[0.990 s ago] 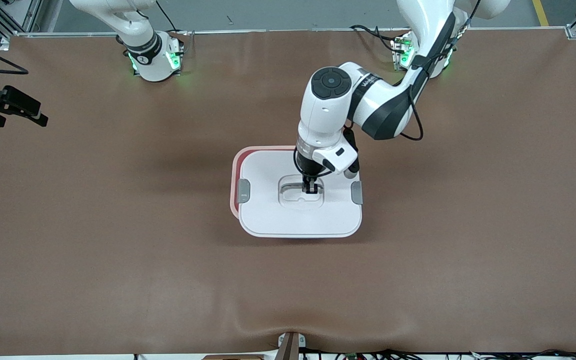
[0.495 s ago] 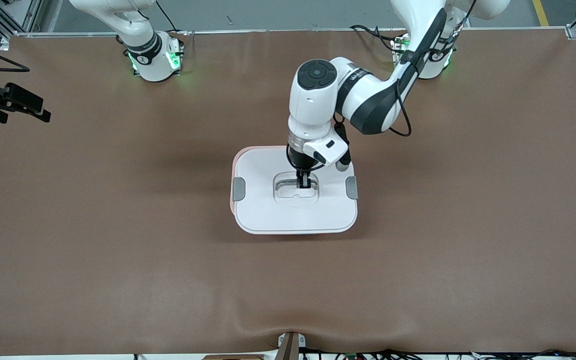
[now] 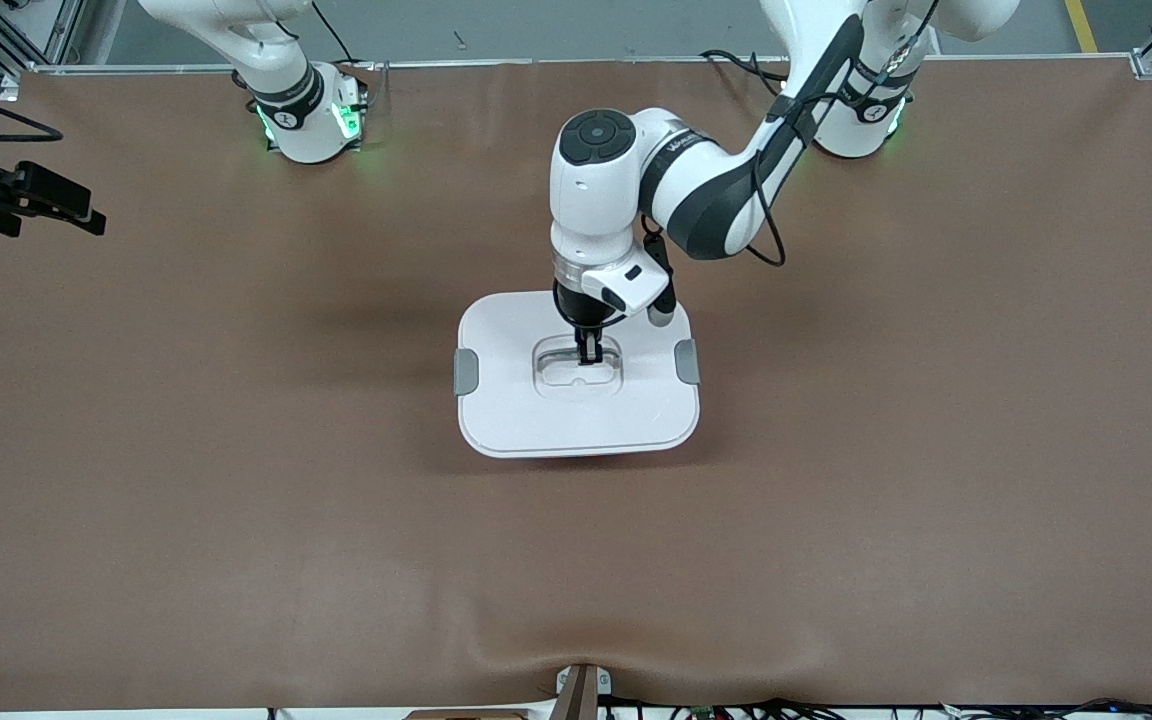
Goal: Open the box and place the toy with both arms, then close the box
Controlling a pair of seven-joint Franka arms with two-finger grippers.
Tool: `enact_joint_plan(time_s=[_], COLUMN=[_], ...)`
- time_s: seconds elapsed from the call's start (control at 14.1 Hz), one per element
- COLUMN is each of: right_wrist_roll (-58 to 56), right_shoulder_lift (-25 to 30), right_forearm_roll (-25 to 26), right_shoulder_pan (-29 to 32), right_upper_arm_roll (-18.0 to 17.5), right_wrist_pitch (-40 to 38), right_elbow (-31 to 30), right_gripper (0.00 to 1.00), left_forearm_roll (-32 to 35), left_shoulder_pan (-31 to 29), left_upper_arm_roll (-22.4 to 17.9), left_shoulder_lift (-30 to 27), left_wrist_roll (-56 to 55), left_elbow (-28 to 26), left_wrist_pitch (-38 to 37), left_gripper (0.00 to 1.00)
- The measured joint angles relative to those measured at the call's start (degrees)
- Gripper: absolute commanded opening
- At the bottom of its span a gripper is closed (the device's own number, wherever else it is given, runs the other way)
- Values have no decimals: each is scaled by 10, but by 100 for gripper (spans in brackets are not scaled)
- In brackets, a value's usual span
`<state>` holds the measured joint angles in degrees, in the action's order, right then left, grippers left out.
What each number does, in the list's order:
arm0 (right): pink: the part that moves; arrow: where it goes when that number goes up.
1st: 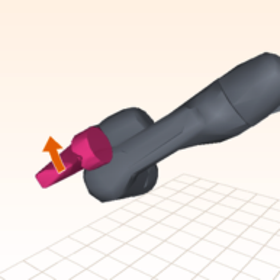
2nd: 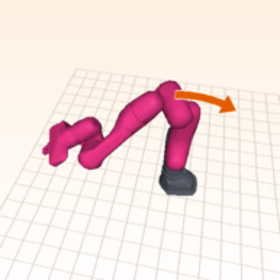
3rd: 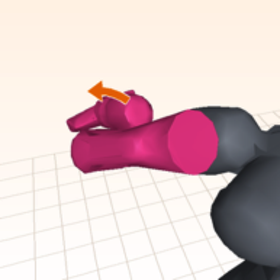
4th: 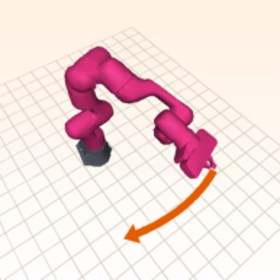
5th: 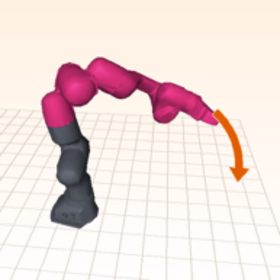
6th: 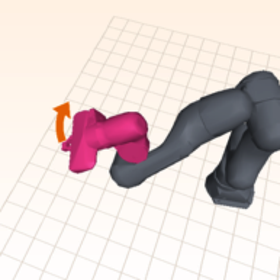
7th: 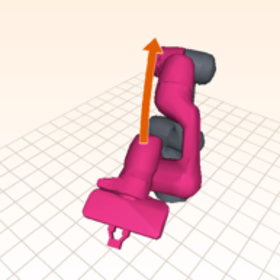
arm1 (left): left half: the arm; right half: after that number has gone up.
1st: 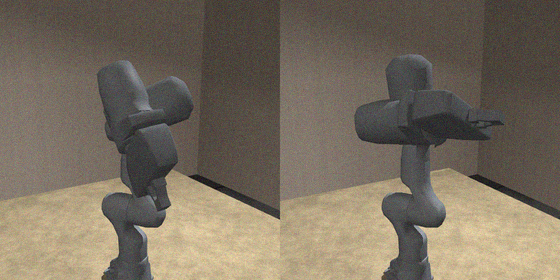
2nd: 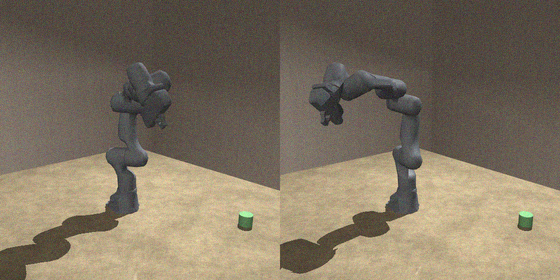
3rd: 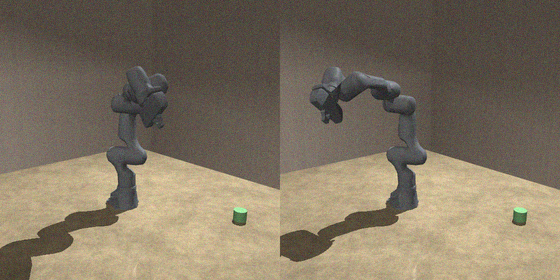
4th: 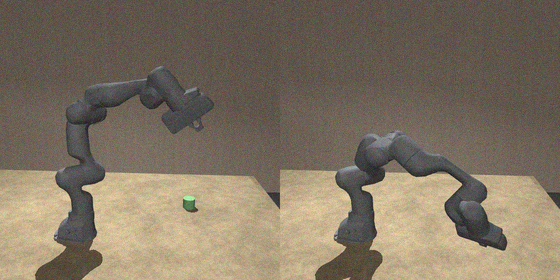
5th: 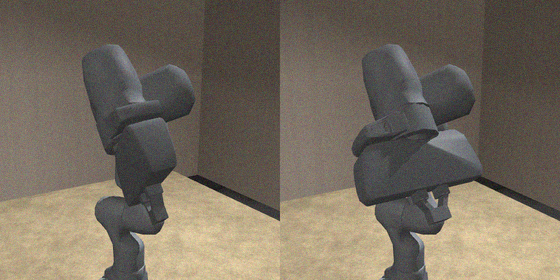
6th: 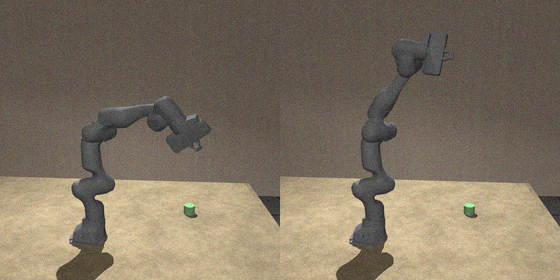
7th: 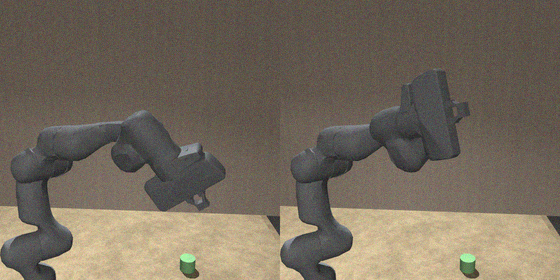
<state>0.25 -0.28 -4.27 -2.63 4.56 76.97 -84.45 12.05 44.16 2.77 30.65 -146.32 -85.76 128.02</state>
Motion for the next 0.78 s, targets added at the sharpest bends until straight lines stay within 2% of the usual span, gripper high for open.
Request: enact_joint_plan(time_s=[0.78], right_wrist_roll=[0], right_shoulder_lift=[-1], right_forearm_roll=[1], right_shoulder_pan=[0], right_upper_arm_roll=[0], right_wrist_pitch=[-3], right_elbow=[0], right_gripper=[100], left_forearm_roll=[9], left_shoulder_pan=[10], left_upper_arm_roll=[0], left_shoulder_lift=[10], left_wrist_roll=[-7], left_elbow=[1], left_wrist_pitch=[0], left_gripper=[0])
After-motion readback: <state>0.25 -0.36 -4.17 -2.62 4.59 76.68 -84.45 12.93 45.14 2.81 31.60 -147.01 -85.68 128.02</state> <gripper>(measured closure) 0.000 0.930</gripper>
